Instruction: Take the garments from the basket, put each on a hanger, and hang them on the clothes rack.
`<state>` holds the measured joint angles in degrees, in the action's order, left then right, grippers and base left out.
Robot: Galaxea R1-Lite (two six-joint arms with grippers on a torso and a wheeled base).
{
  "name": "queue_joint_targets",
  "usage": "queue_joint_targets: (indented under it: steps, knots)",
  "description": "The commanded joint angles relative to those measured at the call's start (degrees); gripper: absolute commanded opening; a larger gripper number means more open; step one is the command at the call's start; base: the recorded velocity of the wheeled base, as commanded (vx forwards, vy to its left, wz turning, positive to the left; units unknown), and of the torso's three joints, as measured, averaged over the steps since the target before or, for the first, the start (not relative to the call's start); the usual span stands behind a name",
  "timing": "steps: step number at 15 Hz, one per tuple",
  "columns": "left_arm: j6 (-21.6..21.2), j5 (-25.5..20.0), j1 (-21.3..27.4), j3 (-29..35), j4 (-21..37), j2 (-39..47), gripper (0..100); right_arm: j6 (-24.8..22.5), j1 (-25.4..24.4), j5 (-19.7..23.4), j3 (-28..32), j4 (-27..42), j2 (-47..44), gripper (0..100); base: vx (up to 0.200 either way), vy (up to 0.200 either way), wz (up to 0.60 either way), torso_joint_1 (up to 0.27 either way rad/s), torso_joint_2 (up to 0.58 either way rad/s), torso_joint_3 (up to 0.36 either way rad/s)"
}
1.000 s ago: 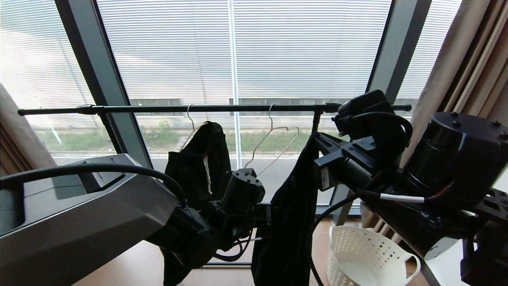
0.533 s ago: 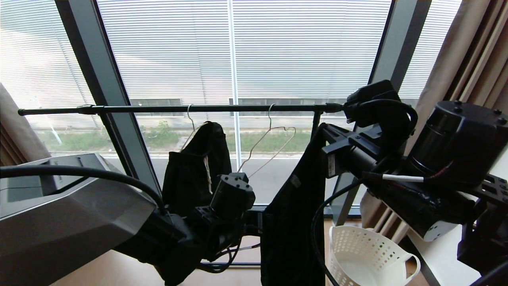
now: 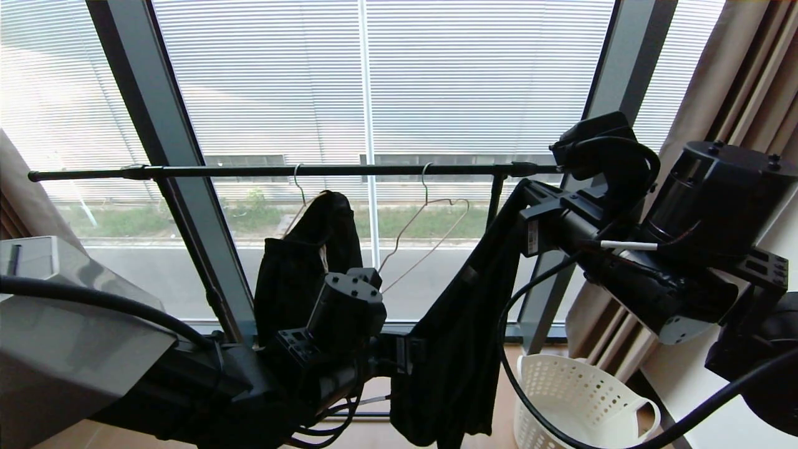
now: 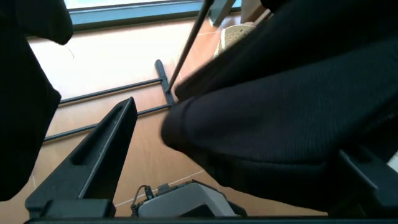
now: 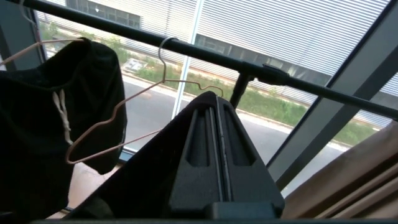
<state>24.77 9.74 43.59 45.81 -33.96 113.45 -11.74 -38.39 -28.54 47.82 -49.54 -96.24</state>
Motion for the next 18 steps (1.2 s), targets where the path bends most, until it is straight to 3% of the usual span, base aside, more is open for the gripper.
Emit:
queue_joint_targets:
  steps: [1, 6, 18]
  knots:
    - [0.01, 0.02, 0.44, -0.28, -0.05, -1.65, 0, -0.04, 0.77, 0.06, 0.25, -0.03, -1.05, 0, 0.000, 0.000, 0.00, 0.000, 0.00, 0.000]
    - [0.10, 0.02, 1.67, -1.52, 0.04, -5.08, 0, -0.04, 3.32, 0.15, 1.83, -0.12, -3.95, 0, 0.000, 0.000, 0.00, 0.000, 0.00, 0.000]
    - [0.10, 0.02, -1.49, -5.21, 0.04, -10.61, 0, -0.13, 3.06, 0.76, -0.27, -0.03, -0.96, 0, 0.000, 0.000, 0.00, 0.000, 0.00, 0.000]
